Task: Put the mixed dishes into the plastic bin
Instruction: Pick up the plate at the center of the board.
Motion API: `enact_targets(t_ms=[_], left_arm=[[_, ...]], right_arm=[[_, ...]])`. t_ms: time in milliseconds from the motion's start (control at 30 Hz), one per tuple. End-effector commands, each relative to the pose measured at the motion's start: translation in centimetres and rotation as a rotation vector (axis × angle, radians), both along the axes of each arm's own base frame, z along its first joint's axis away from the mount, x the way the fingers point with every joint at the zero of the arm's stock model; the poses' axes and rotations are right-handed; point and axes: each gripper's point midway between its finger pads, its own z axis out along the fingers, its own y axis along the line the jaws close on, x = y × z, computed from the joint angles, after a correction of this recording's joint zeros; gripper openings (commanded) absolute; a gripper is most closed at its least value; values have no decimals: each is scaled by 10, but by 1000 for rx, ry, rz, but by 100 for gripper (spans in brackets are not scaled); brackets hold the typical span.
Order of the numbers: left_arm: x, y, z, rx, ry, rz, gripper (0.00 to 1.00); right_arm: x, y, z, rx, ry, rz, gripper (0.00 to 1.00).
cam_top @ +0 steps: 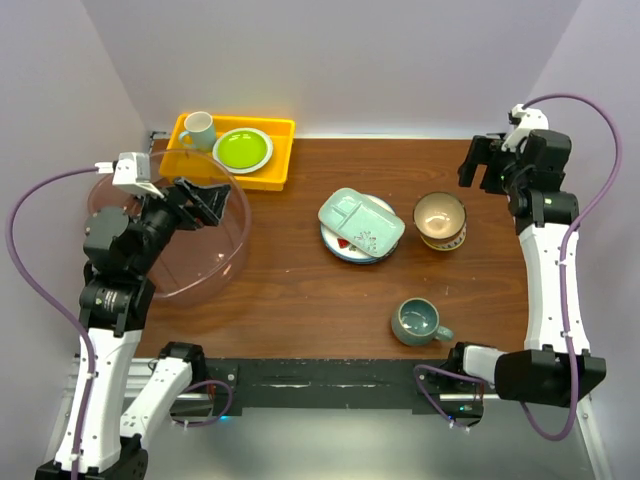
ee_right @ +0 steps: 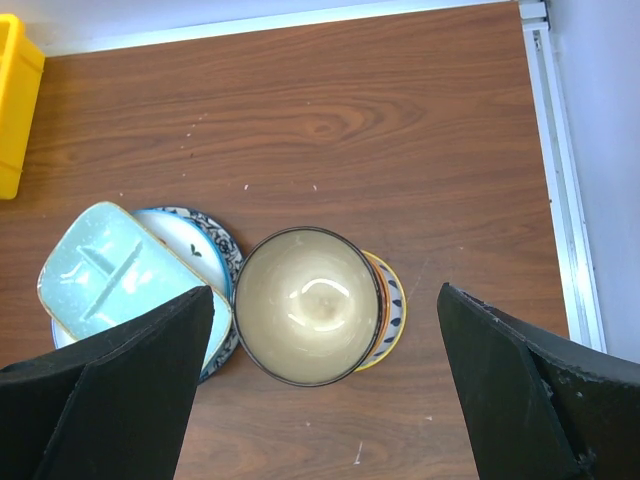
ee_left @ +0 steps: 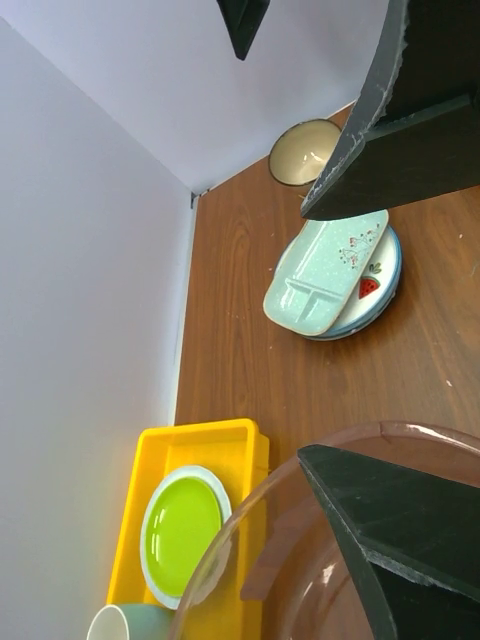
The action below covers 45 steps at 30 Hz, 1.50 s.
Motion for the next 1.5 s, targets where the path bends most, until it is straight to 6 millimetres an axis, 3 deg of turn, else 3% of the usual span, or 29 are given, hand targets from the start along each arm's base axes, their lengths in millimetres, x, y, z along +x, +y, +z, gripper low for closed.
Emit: enact_targets(t_ms=[0,233,433,633,767,900,1067,1100,1133,1300,1467], left_arm=[[-2,-9,22,-29,-58,-54,100],[1,-18,19,-40,-40,-105,100],[5,-25,8,-57,-15,-143,100],[10,-30,1,-61,15,-170,100],[9,-31,-2,-65,26,-176,100],[7,-29,-13,-67,58,-163,100],[5,-27,-19,-71,76,-148,100],[6,-27,-20,-71,77,-145,100],[6,-27,-21,-71,80,-145,100],[9,-26,-26,-71,99,-141,100],[11,-26,-29,-72,109,-136,100]], right_arm=[[3,3,12,-10,-28,25,98],[-2,36,4,-35,-27,291,98],[-22,99,-5,-25,-73,747,98],[-39,148,-27,-143,-19,1020,98],[-35,162,-53,-192,84,1138,98],[-16,171,-94,-251,316,1177,98],[20,179,-120,-329,390,1125,97],[29,180,-118,-343,382,1112,95],[36,183,-135,-336,429,1108,91],[65,184,-163,-366,494,1047,76],[76,181,-195,-376,564,1029,65]])
